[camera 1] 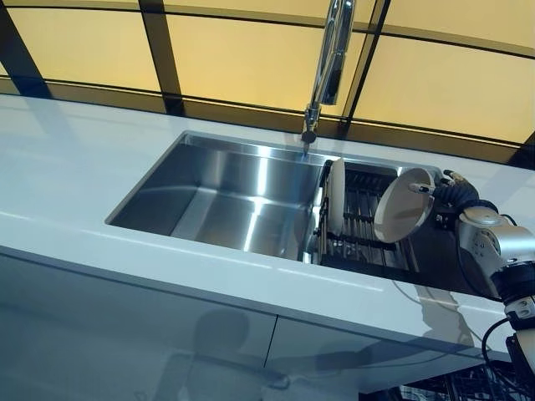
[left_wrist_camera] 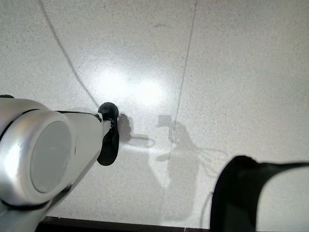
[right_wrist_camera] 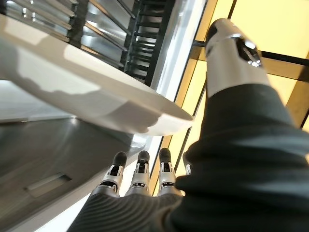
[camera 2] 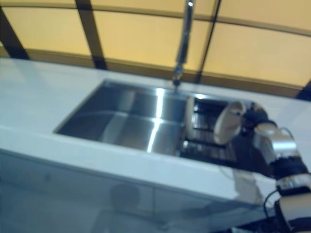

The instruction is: Take plates into dishwasher

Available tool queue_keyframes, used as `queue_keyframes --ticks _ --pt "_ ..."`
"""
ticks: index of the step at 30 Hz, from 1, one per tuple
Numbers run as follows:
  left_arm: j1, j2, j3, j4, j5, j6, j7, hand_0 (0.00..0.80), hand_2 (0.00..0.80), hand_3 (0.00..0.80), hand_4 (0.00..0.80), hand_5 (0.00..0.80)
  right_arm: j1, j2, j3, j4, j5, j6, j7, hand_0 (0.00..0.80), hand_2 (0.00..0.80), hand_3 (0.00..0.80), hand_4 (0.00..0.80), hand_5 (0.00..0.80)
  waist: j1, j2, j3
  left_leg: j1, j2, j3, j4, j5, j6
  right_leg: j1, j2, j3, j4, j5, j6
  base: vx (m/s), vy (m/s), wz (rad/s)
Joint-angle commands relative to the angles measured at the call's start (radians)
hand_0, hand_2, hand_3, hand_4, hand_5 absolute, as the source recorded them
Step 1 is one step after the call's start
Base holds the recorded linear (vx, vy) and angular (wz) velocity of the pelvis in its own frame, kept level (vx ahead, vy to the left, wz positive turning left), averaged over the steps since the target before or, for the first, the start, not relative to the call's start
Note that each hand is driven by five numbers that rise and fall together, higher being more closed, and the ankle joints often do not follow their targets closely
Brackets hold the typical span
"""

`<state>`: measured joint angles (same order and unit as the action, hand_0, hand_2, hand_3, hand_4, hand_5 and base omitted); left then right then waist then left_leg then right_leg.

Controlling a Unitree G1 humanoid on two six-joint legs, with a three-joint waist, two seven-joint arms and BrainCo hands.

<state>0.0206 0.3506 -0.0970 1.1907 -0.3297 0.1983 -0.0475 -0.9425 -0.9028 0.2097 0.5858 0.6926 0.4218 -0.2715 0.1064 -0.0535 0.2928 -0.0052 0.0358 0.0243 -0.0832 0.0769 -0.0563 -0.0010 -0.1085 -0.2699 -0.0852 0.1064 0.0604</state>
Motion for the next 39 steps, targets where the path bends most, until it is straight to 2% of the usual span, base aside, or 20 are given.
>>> queue_keyframes --ticks 1,39 --pt "-0.011 0.022 -0.07 0.017 0.0 -0.005 0.009 0.0 0.0 0.0 0.0 0.0 -0.106 -0.018 0.071 -0.062 0.011 -0.021 -0.021 0.0 0.0 0.0 0.0 0.0 0.016 -0.019 -0.033 0.021 -0.026 0.034 0.001 -0.079 0.027 -0.011 -0.019 0.004 0.051 -0.049 0.073 0.0 0.0 0.0" --pt "-0.019 0.016 -0.088 0.006 -0.045 -0.027 0.013 0.0 0.0 0.0 0.0 0.0 -0.114 -0.009 0.097 0.017 0.007 0.027 0.003 0.0 0.0 0.0 0.0 0.0 0.02 -0.011 0.003 -0.002 -0.03 0.041 0.004 -0.074 0.027 -0.019 -0.019 0.006 0.039 -0.045 0.068 0.0 0.0 0.0"
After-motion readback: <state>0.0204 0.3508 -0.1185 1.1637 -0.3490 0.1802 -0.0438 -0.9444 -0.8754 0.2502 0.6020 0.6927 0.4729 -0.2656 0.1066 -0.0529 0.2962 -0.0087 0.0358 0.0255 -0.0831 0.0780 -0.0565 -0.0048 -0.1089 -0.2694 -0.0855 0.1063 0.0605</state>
